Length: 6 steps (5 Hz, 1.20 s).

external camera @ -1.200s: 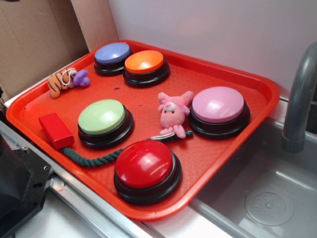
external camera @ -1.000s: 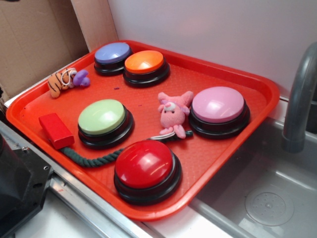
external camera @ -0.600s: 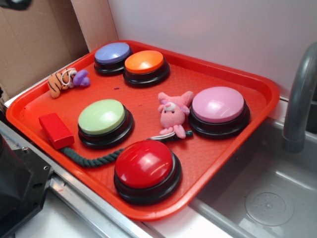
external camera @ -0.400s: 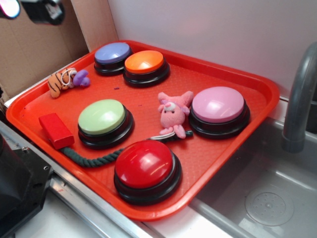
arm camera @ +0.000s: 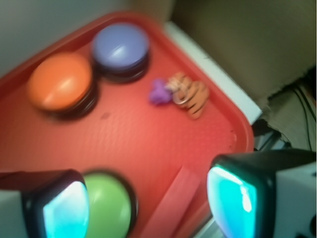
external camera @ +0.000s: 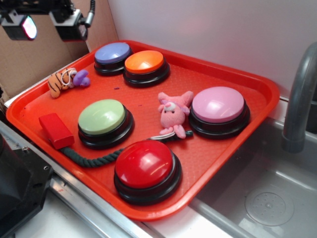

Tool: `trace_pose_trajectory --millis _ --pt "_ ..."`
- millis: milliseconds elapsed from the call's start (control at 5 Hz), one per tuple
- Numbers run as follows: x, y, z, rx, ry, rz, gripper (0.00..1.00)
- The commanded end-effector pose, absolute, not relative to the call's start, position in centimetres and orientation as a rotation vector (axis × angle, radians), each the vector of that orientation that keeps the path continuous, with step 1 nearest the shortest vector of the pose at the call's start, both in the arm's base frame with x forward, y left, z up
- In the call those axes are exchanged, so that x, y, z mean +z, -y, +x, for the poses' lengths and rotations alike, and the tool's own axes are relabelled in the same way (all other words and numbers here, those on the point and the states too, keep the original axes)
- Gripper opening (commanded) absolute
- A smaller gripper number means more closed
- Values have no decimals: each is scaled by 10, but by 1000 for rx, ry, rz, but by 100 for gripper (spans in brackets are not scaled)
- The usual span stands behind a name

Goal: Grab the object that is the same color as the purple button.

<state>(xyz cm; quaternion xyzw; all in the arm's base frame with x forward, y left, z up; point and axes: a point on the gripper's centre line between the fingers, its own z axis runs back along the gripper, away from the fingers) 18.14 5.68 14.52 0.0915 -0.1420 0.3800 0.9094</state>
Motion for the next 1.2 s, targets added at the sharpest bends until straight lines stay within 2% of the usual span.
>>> trace_pose_trajectory --millis 0,400,600,800,1000 --pt "126 -111 200 1020 433 253 100" --pt "91 -137 215 1119 428 252 100" --pt "71 -141 220 1122 414 235 100" --pt "58 -143 224 1109 398 246 100" --pt "47 -147 228 1119 394 226 100"
